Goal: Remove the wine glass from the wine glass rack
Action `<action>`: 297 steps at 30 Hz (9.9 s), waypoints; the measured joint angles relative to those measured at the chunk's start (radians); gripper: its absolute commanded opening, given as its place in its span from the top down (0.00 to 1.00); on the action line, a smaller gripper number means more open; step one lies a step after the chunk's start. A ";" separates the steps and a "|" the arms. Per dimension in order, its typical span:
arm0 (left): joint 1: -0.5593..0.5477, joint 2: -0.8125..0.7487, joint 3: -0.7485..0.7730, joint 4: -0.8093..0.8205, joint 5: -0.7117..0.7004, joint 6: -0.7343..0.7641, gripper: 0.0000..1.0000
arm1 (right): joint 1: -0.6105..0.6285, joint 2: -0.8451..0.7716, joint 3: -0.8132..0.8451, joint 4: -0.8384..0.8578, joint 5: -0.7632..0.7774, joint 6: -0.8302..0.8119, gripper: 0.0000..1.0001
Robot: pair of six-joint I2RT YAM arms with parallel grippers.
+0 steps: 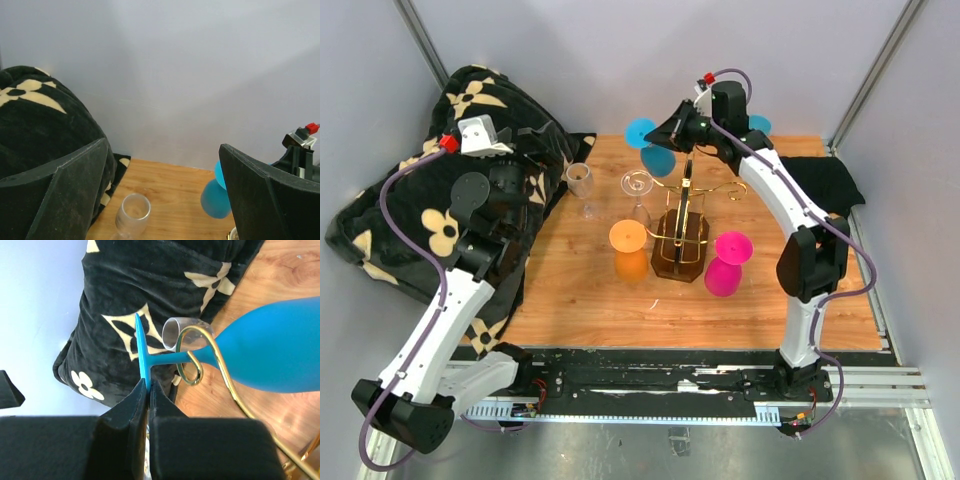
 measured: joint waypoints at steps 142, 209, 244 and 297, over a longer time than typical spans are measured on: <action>0.037 -0.172 0.097 -0.464 0.067 -0.188 0.00 | -0.404 0.058 -1.183 1.051 1.729 -1.958 0.99; 0.038 -0.142 0.169 -0.481 0.056 -0.186 0.00 | -0.558 -0.127 -0.189 -0.448 0.512 -0.977 0.02; 0.038 -0.134 0.241 -0.611 0.018 -0.258 0.00 | -0.161 -1.238 -0.921 -0.562 0.030 -0.403 0.32; 0.038 -0.154 0.215 -0.597 0.105 -0.303 0.00 | -0.240 -1.223 -0.906 -0.536 -0.150 -0.393 0.99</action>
